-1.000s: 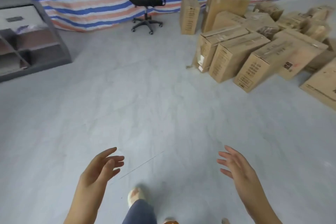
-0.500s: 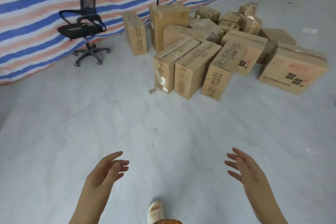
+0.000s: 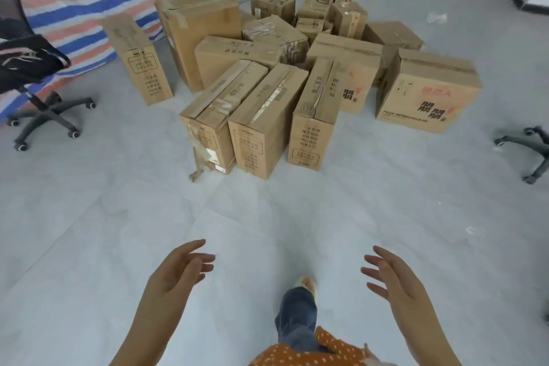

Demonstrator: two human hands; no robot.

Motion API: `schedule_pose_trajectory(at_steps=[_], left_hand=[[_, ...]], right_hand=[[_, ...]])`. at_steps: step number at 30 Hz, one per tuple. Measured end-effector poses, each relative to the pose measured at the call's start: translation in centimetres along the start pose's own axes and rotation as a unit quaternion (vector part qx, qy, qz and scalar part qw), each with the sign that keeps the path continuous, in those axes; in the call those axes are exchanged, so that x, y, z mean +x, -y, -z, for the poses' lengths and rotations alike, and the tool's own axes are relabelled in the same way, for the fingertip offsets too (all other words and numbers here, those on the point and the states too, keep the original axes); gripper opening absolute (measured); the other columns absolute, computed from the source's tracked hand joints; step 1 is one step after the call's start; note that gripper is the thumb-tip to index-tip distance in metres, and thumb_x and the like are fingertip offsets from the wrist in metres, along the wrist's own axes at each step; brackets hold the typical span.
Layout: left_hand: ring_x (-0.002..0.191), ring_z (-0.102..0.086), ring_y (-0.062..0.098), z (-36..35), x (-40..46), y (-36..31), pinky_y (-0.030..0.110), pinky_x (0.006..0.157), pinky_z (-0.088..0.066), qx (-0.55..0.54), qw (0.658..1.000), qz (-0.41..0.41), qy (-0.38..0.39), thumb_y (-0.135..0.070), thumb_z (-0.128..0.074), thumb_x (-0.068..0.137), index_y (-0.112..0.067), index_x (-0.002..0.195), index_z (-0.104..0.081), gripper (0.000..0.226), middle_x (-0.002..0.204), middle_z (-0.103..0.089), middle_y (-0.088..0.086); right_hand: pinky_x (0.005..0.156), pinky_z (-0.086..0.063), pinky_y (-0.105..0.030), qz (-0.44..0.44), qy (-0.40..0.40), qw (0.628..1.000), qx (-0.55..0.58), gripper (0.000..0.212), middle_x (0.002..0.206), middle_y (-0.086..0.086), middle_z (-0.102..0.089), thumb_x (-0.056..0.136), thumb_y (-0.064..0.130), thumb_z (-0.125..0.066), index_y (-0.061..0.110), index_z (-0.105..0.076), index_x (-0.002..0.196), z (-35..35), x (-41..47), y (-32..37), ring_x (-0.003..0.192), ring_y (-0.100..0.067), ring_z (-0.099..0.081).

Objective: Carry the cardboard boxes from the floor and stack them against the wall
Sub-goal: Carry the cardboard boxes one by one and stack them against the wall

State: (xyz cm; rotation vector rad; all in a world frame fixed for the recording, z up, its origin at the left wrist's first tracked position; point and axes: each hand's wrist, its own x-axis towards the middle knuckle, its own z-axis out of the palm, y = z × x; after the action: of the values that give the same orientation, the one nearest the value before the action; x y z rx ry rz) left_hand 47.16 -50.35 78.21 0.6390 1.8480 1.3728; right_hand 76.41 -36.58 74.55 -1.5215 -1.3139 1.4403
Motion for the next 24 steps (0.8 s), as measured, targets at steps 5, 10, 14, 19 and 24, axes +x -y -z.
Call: schedule_pose_trajectory(at_steps=[5,10,14,19,24], left_hand=[[0.087,-0.07,0.018,-5.6,10.5,-4.1,0.031,0.078,-0.057,-0.018,0.999,-0.003,-0.028,-0.002,-0.047,0.096,-0.022,0.105,-0.066,0.029,0.093,-0.074,0.004],[0.084,-0.07,0.017,-10.2,19.1,-6.7,0.028,0.075,-0.058,0.0,1.0,0.01,-0.002,-0.002,-0.048,0.095,-0.022,0.104,-0.066,0.029,0.092,-0.074,0.003],[0.084,-0.07,0.017,-13.2,27.4,-8.0,0.026,0.074,-0.058,0.017,0.999,0.033,0.024,-0.002,-0.048,0.095,-0.022,0.103,-0.066,0.028,0.09,-0.074,0.002],[0.087,-0.07,0.017,-17.1,39.9,-11.0,0.035,0.082,-0.052,0.032,0.996,0.025,0.075,-0.005,-0.048,0.096,-0.023,0.103,-0.066,0.026,0.09,-0.074,0.001],[0.085,-0.069,0.015,-20.2,52.3,-16.7,0.031,0.081,-0.052,0.05,0.989,0.016,0.136,-0.005,-0.048,0.096,-0.021,0.104,-0.064,0.024,0.088,-0.074,0.001]], right_hand=[[0.079,-0.058,-0.026,0.023,-0.008,1.0,-0.005,0.025,0.108,0.007,-0.068,0.099,0.02,-0.044,0.024,-0.06,0.117,1.0,12.4,5.8,0.094,-0.007,-0.068],[0.077,-0.058,-0.023,0.024,-0.008,0.999,-0.031,0.024,0.107,0.009,-0.069,0.099,0.019,-0.044,0.025,-0.06,0.117,1.4,21.9,9.5,0.094,-0.006,-0.068],[0.079,-0.053,-0.028,0.003,-0.026,0.999,-0.028,0.024,0.105,0.012,-0.069,0.099,0.02,-0.046,0.028,-0.06,0.116,0.3,28.5,10.8,0.094,-0.005,-0.068],[0.078,-0.052,-0.024,-0.024,-0.08,0.996,-0.018,0.024,0.107,0.012,-0.068,0.099,0.021,-0.044,0.027,-0.059,0.117,-2.2,37.2,12.2,0.093,-0.004,-0.067],[0.081,-0.053,-0.03,-0.051,-0.122,0.991,0.011,0.024,0.109,0.006,-0.068,0.099,0.02,-0.044,0.024,-0.06,0.117,-4.7,45.7,16.1,0.097,-0.011,-0.067]])
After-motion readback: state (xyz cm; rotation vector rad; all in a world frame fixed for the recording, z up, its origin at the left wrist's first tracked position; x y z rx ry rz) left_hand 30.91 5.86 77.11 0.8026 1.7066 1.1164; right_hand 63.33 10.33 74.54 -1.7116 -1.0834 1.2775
